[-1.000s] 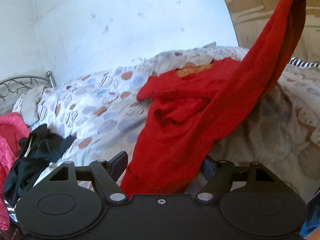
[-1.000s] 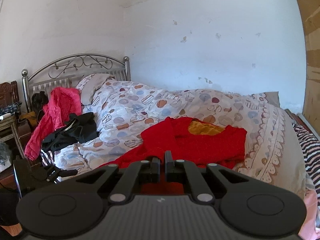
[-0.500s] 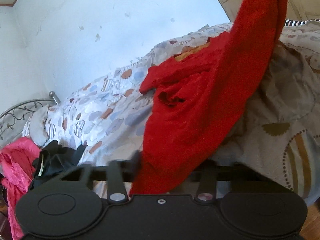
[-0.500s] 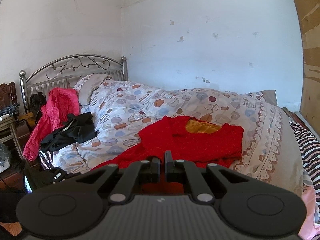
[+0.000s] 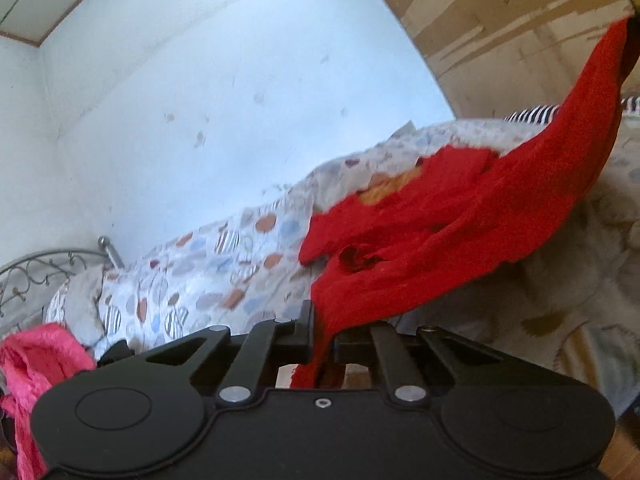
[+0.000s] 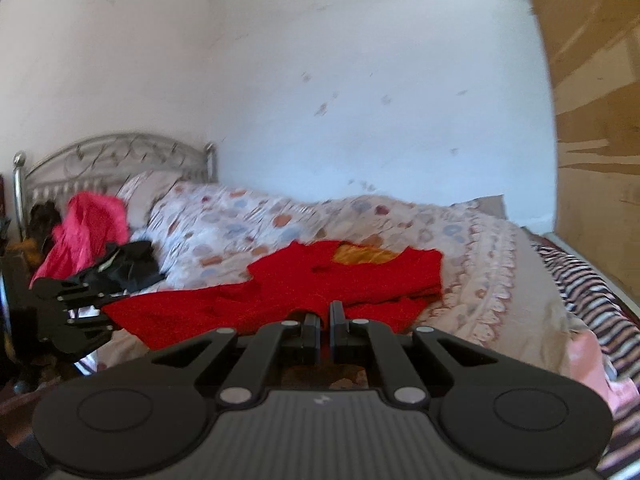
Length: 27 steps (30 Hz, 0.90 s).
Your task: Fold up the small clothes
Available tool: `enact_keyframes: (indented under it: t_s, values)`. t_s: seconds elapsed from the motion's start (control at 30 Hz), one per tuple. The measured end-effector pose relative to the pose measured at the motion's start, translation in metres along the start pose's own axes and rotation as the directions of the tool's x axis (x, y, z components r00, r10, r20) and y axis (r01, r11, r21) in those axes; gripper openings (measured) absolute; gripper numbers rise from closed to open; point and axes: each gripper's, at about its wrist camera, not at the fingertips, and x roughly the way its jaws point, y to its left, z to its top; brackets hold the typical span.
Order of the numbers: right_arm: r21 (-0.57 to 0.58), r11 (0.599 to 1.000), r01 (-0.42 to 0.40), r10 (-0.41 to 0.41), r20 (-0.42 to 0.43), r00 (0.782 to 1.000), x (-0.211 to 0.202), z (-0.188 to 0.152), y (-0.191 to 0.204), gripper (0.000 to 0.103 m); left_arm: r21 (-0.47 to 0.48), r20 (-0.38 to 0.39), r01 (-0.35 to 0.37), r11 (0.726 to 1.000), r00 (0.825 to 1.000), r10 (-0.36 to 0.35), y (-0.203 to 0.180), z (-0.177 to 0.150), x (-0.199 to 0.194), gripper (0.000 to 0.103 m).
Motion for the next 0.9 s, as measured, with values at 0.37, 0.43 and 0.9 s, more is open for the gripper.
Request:
enact_keyframes:
  t_s: [0.37,0.43,0.9]
  values:
    - [0.068,0.998,0.014,-0.019,0.082,0.996,-0.083,-0.001,0.002,0.000,-0.024,0.040,0.076,0.997,0.996,-0.075,0.001,0.012,-0.084,0.000]
    - [0.032,0.999,0.035,-0.034,-0.019,0.999,-0.072,-0.010,0.004,0.000,-0.037,0.023,0.084,0.996,0.996,-0.083,-0.004,0.006,-0.081,0.000]
    - [-0.171,0.984,0.042,-0.097,-0.330,0.939,-0.001,-0.062,0.005,0.064,-0.023,-0.130,0.206,0.978,0.970,-0.208,-0.005,-0.038,-0.073,0.037]
